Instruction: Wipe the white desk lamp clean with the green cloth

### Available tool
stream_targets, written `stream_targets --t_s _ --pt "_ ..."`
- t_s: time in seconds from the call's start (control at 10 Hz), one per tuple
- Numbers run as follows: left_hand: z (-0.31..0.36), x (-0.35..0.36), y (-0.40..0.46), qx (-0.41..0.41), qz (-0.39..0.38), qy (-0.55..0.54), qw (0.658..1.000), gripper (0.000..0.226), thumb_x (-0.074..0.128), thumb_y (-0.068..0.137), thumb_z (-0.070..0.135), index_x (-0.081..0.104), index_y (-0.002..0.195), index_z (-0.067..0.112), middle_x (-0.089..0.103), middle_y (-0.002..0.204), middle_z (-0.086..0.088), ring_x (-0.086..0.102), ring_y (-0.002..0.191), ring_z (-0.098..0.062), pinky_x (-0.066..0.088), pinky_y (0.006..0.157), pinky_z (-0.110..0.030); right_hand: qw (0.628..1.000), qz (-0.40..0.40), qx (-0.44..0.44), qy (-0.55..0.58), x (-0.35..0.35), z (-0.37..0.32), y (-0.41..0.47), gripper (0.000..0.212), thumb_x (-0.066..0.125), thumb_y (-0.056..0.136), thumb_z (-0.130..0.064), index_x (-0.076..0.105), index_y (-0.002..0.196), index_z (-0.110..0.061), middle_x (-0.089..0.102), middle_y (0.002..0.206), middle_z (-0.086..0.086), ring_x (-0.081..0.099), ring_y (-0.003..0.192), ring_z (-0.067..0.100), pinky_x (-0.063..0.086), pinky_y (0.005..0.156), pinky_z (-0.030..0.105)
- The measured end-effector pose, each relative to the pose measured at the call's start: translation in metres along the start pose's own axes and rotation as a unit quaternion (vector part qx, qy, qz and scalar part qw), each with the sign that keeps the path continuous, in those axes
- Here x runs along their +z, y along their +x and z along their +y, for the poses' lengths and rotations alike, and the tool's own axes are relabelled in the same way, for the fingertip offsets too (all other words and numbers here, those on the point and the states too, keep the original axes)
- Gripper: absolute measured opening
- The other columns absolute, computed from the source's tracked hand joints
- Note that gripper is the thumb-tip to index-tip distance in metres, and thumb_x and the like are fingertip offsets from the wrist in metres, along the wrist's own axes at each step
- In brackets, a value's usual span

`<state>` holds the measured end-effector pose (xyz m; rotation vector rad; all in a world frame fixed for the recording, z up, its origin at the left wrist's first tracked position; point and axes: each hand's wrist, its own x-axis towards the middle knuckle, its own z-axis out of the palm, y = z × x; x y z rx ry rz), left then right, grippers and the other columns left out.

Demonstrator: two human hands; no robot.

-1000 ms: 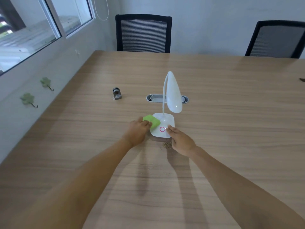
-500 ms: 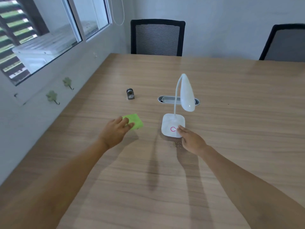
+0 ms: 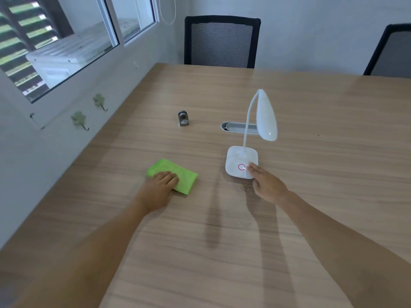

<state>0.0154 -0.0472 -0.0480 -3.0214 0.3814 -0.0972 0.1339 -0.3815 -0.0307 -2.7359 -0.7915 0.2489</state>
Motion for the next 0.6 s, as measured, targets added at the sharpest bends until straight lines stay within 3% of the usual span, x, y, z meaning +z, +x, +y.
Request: stream_targets --t_s 0.1,0.2,0.3,0.4,0.5,0.6 --pt "0.009 0.004 -0.005 -0.032 -0.035 0.018 0.999 0.050 0.044 0.070 0.032 0.069 0.102 0.004 0.073 0.106 -0.015 0.070 0.100 -0.036 0.056 0.082 -0.049 1.000 0.003 0.002 0.004 0.000 -0.001 -0.001 0.052 0.037 0.092 -0.007 0.029 0.143 -0.012 0.020 0.158 0.001 0.026 0.142 0.014 0.027 0.113 0.027" --pt "0.021 0.009 -0.009 -0.057 -0.065 0.030 0.996 0.053 0.043 0.070 0.035 0.072 0.101 0.003 0.072 0.109 -0.018 0.069 0.102 -0.038 0.054 0.082 -0.054 1.000 0.011 -0.008 -0.006 0.002 0.001 -0.002 0.053 0.039 0.091 -0.007 0.030 0.143 -0.011 0.023 0.157 0.004 0.028 0.142 0.019 0.030 0.115 0.032" --pt "0.027 0.011 -0.009 -0.078 -0.046 0.026 0.996 0.052 0.042 0.074 0.036 0.073 0.101 0.003 0.072 0.110 -0.018 0.069 0.103 -0.037 0.054 0.083 -0.054 0.999 0.031 -0.013 -0.026 0.004 0.004 -0.011 0.052 0.039 0.091 -0.007 0.029 0.142 -0.009 0.027 0.154 0.012 0.029 0.141 0.027 0.033 0.113 0.039" --pt "0.031 0.012 -0.009 -0.103 -0.001 0.018 0.995 0.054 0.036 0.087 0.040 0.072 0.106 0.004 0.070 0.117 -0.017 0.067 0.109 -0.034 0.049 0.092 -0.053 0.998 0.039 0.049 -0.028 0.008 0.011 -0.027 0.050 0.034 0.095 -0.015 0.024 0.144 -0.008 0.022 0.156 0.014 0.023 0.143 0.028 0.028 0.116 0.042" --pt "0.045 0.016 -0.014 -0.162 0.071 0.010 0.984 0.057 0.038 0.087 0.038 0.063 0.121 0.000 0.061 0.130 -0.022 0.059 0.121 -0.036 0.029 0.104 -0.050 0.991 0.038 0.130 -0.018 0.021 0.019 -0.050 0.054 0.024 0.095 -0.027 0.018 0.145 -0.008 0.015 0.157 0.014 0.016 0.145 0.029 0.022 0.118 0.045" --pt "0.073 0.015 -0.017 -0.306 0.091 -0.073 0.945 0.068 0.034 0.085 0.041 0.051 0.135 -0.002 0.049 0.142 -0.025 0.049 0.130 -0.040 0.028 0.108 -0.052 0.975 0.063 0.213 -0.003 0.037 0.021 -0.072 0.057 0.023 0.094 -0.033 0.018 0.145 -0.007 0.015 0.158 0.013 0.013 0.145 0.029 0.018 0.119 0.047"
